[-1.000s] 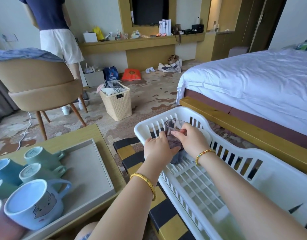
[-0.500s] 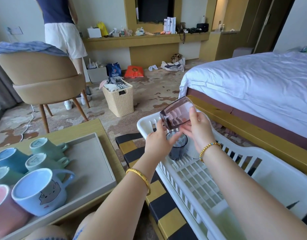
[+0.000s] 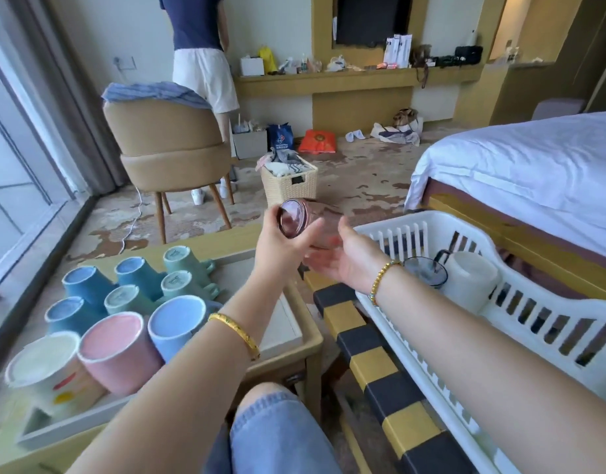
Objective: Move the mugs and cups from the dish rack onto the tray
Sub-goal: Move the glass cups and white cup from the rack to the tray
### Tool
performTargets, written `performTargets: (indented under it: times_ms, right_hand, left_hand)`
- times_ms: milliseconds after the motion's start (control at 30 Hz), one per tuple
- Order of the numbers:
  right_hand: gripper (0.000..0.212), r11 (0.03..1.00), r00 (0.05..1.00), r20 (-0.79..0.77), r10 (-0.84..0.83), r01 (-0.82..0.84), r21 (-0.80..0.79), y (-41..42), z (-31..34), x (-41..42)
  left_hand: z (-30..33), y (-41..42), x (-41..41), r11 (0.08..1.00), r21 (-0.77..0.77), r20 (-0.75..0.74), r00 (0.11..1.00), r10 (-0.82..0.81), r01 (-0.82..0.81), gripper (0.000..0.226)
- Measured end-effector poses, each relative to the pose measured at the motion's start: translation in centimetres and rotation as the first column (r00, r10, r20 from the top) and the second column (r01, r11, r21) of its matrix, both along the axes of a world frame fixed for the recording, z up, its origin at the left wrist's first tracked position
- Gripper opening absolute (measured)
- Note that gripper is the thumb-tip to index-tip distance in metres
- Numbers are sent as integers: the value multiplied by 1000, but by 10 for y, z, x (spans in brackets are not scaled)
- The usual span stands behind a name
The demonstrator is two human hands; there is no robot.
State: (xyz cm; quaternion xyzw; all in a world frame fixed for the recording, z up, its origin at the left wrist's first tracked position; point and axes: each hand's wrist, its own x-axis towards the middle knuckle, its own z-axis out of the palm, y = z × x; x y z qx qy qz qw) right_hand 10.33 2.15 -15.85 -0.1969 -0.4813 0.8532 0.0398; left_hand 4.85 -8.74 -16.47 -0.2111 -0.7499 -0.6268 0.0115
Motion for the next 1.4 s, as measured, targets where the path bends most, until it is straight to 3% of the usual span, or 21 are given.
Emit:
performTargets:
  times_ms: [133, 233, 367, 533, 667, 833, 933, 1067, 1200, 1267, 1400]
  right_hand:
    - [25, 993, 996, 79, 40, -48, 107, -50, -16, -36]
    - [40, 979, 997, 73, 38, -52, 199, -73, -33, -63]
    - [61, 902, 987, 114, 115, -152, 403, -86, -59, -90]
    - [42, 777, 975, 154, 158, -219, 590, -86, -90, -119]
    - [46, 715, 968, 190, 165, -250, 653, -79, -108, -141]
    - [29, 673, 968, 203, 147, -248, 696, -79, -127, -165]
    - [30, 591, 975, 187, 120, -222, 776, -83, -133, -171]
    - [33, 469, 966, 218, 136, -257, 845, -87, -138, -176]
    - [33, 417, 968, 221, 120, -251, 874, -87, -137, -178]
    - [32, 316, 972, 205, 110, -230, 921, -87, -137, -177]
    - [30, 174, 976, 193, 100, -209, 962, -90, -140, -181]
  left_hand:
    - [-4, -45, -33, 979, -150, -12, 991, 136, -136, 57]
    - [-13, -67, -57, 947, -265, -41, 984, 175, -179, 50]
    - [-26, -76, -87, 888, -428, -106, 985, 135, -168, 62]
    - [-44, -75, -127, 793, -598, -51, 993, 103, -113, 65]
    - [-61, -71, -153, 682, -728, -37, 997, 66, -72, 74]
    - [-72, -67, -172, 575, -815, -44, 997, 69, -76, 75]
    - [-74, -67, -179, 501, -860, -74, 995, 70, -99, 73]
    - [-77, -68, -187, 457, -885, -79, 996, 47, -91, 70]
    - [-81, -71, -190, 462, -884, -55, 997, 54, -74, 70]
    - [-79, -70, -194, 446, -894, -41, 999, 13, -42, 69]
    - [-69, -72, -201, 319, -945, 45, 996, -81, 68, 83]
